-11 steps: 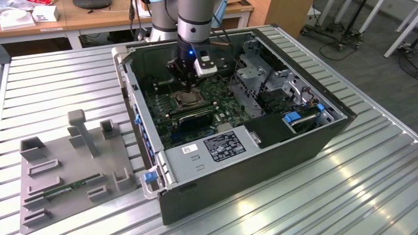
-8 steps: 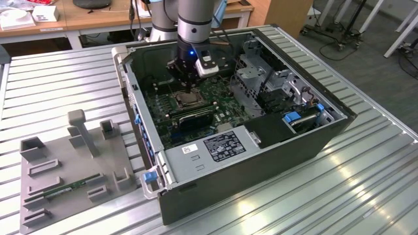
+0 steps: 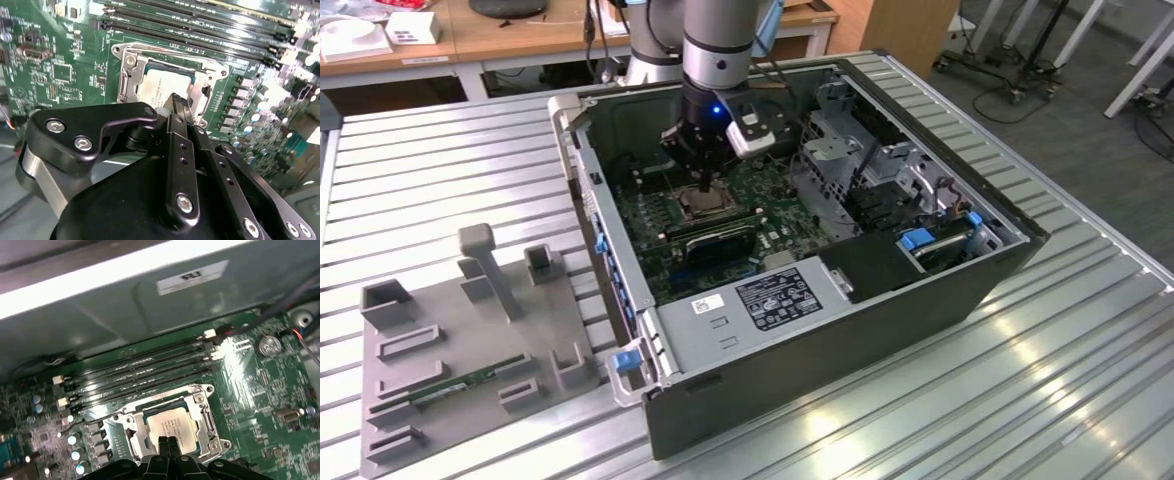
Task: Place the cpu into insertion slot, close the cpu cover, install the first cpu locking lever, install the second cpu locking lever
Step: 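Close the cpu cover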
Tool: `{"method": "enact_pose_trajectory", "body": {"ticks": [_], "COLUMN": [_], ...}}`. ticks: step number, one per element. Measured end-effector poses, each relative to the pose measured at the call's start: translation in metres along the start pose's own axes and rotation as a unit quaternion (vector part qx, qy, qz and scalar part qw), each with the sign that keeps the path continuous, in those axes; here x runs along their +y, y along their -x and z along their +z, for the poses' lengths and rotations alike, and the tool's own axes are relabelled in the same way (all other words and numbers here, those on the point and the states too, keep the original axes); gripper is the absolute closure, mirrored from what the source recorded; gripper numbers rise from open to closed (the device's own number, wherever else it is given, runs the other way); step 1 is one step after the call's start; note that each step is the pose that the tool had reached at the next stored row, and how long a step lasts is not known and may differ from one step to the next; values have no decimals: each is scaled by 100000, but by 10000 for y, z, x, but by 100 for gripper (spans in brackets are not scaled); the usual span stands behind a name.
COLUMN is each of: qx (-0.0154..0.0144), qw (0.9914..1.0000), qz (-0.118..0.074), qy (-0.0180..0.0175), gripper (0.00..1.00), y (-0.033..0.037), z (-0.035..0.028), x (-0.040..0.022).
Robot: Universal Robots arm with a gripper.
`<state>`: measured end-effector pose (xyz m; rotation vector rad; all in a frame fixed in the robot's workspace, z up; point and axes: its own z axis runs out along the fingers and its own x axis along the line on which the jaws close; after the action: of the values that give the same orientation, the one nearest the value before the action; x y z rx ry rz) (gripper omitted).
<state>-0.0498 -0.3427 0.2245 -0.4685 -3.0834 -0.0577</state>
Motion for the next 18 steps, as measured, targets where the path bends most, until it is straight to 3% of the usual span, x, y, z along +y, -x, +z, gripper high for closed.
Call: {"method": "enact_pose_trajectory", "body": {"ticks": [3, 6, 8, 12, 14, 18], "qx": [69, 154, 214, 335, 367, 375], "qw": [99964, 99855, 99741, 99419, 99304, 99275], "qz": [-2699, -5382, -7180, -10756, -11767, -12014], "qy": [-63, -133, -184, -295, -314, -315], "gripper": [89, 89, 89, 89, 89, 89], "y": [0, 0, 0, 1, 0, 1], "z": [5, 10, 14, 20, 20, 21], "x": [0, 0, 0, -1, -1, 0]}}
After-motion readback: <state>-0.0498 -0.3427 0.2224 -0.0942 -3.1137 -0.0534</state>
